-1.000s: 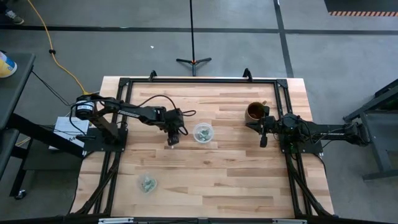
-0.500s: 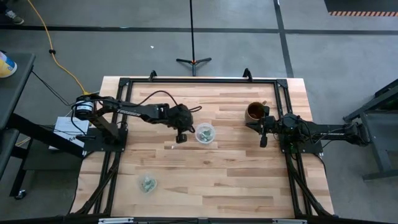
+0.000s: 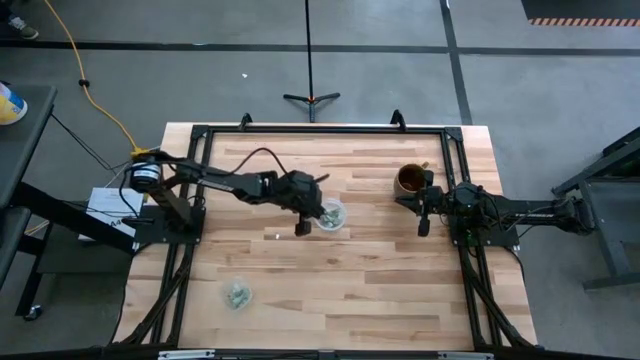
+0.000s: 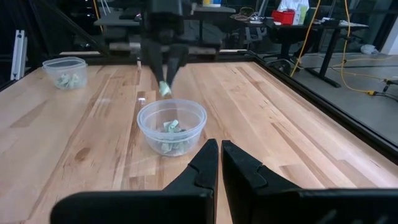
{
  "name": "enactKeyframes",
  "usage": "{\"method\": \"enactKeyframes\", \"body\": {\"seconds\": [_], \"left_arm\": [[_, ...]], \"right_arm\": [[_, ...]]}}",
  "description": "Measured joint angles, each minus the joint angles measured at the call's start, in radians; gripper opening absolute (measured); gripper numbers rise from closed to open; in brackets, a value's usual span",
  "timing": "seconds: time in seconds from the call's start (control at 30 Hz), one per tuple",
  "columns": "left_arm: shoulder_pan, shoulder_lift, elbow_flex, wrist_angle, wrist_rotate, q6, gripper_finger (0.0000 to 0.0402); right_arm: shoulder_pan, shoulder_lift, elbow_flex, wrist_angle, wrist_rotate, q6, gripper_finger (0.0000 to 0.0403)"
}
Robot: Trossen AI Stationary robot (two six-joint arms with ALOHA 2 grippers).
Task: Pick and place items into bin
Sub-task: Put the green stevia packet into the top transparent bin, then return to Home Position
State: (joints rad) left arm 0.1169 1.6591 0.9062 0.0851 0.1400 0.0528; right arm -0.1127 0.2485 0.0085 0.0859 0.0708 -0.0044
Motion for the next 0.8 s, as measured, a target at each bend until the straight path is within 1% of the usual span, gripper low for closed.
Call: {"method": "enactKeyframes", "body": {"seconds": [0.1, 0.17, 0.23, 0.4, 0.47, 0.5, 0.57, 0.63, 0.7, 0.8], "left_arm": [[-0.009, 0.037, 0.0, 0.032, -0.048, -0.002, 0.0047], [-0.005, 0.055, 0.0, 0.031, -0.069, -0.017, 0.0066], [0.001, 0.056, -0.001, 0.029, -0.071, -0.031, 0.0101], [0.008, 0.026, 0.0, 0.024, -0.073, 0.007, 0.0208], [0.007, -0.004, 0.0, 0.025, -0.105, 0.012, 0.0238], [0.007, -0.022, 0.0, 0.016, -0.119, 0.012, 0.0247], [0.006, -0.062, -0.018, 0.028, -0.129, 0.009, 0.025], [0.005, -0.097, -0.071, 0.118, -0.129, -0.025, 0.0235], [0.005, -0.135, -0.16, 0.217, -0.134, -0.031, 0.0209], [0.008, -0.208, -0.317, 0.362, -0.147, -0.061, 0.0159]], "right_arm": [[0.0, 0.0, 0.0, 0.005, 0.0, 0.0, 0.0012], [0.0, -0.001, 0.0, 0.005, 0.0, 0.001, 0.0012], [0.0, -0.001, 0.0, 0.005, 0.0, 0.003, 0.0012], [0.0, -0.001, 0.0, 0.005, 0.0, 0.004, 0.0012], [0.0, -0.001, 0.0, 0.005, 0.0, 0.004, 0.0012], [0.0, -0.001, 0.0, 0.005, 0.0, 0.005, 0.0012], [0.0, -0.001, 0.0, 0.004, 0.0, 0.023, 0.0012], [0.0, -0.001, 0.0, 0.002, 0.0, 0.032, 0.0012], [0.0, -0.001, 0.0, 0.0, -0.002, 0.033, 0.0012], [0.0, 0.0, 0.0, 0.001, -0.002, 0.032, 0.0012]]}}
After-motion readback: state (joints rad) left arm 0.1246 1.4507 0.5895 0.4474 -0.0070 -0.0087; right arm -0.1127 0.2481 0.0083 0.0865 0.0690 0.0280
